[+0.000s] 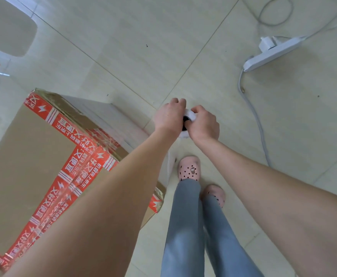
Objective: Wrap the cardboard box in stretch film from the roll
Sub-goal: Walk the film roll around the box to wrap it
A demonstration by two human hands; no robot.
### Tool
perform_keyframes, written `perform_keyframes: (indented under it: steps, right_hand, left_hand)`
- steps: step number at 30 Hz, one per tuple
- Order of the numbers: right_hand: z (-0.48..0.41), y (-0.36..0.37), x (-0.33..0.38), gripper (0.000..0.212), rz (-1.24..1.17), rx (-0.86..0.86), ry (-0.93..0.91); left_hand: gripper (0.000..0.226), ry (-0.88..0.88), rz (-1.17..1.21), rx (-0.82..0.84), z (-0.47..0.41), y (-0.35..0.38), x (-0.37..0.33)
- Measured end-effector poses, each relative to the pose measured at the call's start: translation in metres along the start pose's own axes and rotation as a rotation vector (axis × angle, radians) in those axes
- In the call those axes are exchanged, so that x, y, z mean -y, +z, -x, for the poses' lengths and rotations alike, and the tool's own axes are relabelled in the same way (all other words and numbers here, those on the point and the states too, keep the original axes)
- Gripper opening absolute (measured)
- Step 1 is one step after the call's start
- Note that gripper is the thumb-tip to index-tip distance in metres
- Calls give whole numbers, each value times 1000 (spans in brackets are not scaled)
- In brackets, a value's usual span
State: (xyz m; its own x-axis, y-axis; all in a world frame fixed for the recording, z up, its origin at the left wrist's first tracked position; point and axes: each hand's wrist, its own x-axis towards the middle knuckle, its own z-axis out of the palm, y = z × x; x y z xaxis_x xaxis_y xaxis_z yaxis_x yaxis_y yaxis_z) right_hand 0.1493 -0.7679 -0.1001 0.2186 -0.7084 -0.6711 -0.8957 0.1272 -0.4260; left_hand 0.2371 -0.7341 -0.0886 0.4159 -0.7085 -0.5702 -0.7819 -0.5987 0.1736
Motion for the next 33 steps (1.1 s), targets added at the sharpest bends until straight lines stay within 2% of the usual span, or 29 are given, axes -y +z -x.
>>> perform_keyframes:
  steps: [4,10,14,16,21,25,29,33]
  right_hand:
    - [-6,-2,15,30,77,-10,-74]
    - [-20,5,57,28,116,-15,-214]
    - [-22,12,76,38,116,93,-143]
    - [-24,11,81,37,83,109,-97]
    - [-29,10,90,31,115,114,-102]
    - [-34,8,95,29,173,150,-163]
    - [-43,8,113,23,271,195,-215]
    - [-52,13,129,14,341,201,-278]
  left_hand:
    - [16,-125,170,-16,-10,-5,11]
    - [10,-489,552,-82,-17,-9,39]
    - [20,-689,762,-56,-19,-18,59]
    - [24,-621,708,-33,-21,-22,64]
    - [26,-277,316,-53,-32,-32,66]
    - [28,-83,22,-16,-41,-41,62]
    - [24,-139,19,8,-53,-52,73]
    - [19,-287,201,1,-58,-53,87]
